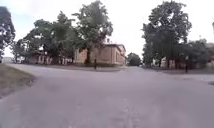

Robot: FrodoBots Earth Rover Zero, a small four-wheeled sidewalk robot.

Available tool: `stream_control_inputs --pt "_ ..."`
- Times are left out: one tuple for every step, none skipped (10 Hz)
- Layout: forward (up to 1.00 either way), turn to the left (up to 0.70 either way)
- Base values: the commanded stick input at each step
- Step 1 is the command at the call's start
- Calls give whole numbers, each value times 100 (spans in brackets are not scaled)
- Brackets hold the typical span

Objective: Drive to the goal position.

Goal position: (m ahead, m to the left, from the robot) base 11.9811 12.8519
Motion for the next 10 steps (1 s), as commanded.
stream_control_inputs --pt "85 34" --pt "85 34" --pt "85 34" --pt "85 34" --pt "85 34" --pt "85 34" --pt "85 34" --pt "85 34" --pt "85 34" --pt "85 34"
